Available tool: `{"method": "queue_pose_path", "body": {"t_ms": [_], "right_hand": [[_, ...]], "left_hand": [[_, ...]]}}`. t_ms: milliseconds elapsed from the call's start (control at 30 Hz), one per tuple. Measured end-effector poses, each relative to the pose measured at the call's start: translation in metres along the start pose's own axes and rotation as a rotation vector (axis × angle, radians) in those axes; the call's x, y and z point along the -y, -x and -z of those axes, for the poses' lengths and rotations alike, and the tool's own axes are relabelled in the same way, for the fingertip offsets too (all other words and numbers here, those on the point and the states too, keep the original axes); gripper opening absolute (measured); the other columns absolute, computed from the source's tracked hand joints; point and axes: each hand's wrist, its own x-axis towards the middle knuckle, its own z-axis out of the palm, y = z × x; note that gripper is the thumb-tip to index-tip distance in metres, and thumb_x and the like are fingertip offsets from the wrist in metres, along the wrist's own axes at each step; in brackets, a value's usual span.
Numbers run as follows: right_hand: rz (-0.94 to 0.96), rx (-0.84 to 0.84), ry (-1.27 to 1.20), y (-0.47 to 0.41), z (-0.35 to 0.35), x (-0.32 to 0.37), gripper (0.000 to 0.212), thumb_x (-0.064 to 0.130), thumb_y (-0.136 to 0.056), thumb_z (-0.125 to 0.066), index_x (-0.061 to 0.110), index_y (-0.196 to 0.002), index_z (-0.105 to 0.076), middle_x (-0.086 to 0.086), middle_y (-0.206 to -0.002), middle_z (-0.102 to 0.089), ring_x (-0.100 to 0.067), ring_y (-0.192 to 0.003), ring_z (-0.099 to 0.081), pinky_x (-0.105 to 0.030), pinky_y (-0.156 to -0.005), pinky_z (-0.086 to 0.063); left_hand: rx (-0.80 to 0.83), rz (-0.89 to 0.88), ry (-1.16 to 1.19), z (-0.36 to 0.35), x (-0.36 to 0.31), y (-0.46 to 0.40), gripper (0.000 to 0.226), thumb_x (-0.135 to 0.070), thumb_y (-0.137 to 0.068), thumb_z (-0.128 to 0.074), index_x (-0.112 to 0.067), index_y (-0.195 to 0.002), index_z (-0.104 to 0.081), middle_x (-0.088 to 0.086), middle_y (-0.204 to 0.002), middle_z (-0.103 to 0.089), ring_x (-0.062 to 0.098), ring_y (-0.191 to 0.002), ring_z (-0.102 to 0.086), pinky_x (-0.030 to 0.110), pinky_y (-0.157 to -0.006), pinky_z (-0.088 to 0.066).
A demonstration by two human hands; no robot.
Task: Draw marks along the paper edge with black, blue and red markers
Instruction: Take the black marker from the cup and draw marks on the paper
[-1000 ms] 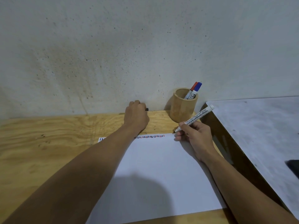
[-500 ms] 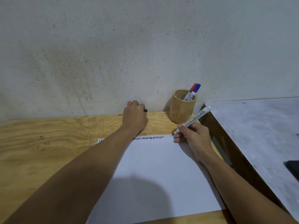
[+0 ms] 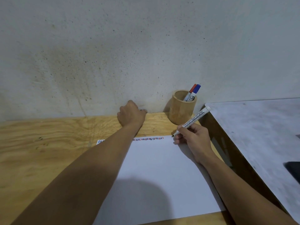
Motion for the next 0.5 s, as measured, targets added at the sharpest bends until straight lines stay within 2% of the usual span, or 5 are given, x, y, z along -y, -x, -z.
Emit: {"method": "queue_pose_path", "body": {"t_ms": [200,267,433,500], "right_hand": [[0.003,-0.001,0.001,-0.001,0.000,-0.002,0.018,0.001,-0.090,-0.065,-0.017,-0.087,-0.065,-0.024,-0.066,-0.065,-0.029,-0.055,-0.061,-0.040,-0.060,-0.060],[0.008,0.000,0.011,-0.002,0.000,-0.002,0.018,0.001,-0.090,-0.065,-0.016,-0.086,-0.065,-0.024,-0.066,-0.065,-0.030,-0.055,-0.062,-0.042,-0.062,-0.060],[0.018,0.000,0.032,-0.001,0.000,-0.003,0.017,0.002,-0.090,-0.066,-0.014,-0.085,-0.066,-0.026,-0.068,-0.066,-0.030,-0.054,-0.063,-0.042,-0.062,-0.061],[0.020,-0.001,0.040,-0.001,0.001,-0.003,0.017,0.003,-0.090,-0.066,-0.013,-0.085,-0.066,-0.026,-0.068,-0.066,-0.029,-0.054,-0.063,-0.041,-0.062,-0.061]], "left_hand": [[-0.020,0.094,-0.099,-0.004,-0.010,-0.001,0.052,-0.054,-0.069,-0.072,-0.012,-0.100,-0.062,0.012,-0.105,-0.067,0.031,-0.107,-0.055,0.040,-0.087,-0.038],[-0.017,0.106,-0.093,-0.004,-0.012,0.000,0.050,-0.052,-0.071,-0.071,-0.012,-0.099,-0.062,0.012,-0.105,-0.067,0.031,-0.107,-0.055,0.040,-0.086,-0.039],[-0.009,0.167,0.067,0.003,-0.015,0.002,0.031,-0.041,-0.067,-0.077,-0.019,-0.079,-0.060,0.005,-0.090,-0.069,0.028,-0.092,-0.061,0.033,-0.075,-0.036],[0.026,0.213,0.184,0.007,-0.016,0.001,0.030,-0.037,-0.063,-0.079,-0.021,-0.070,-0.055,0.002,-0.084,-0.068,0.026,-0.085,-0.063,0.032,-0.075,-0.041]]}}
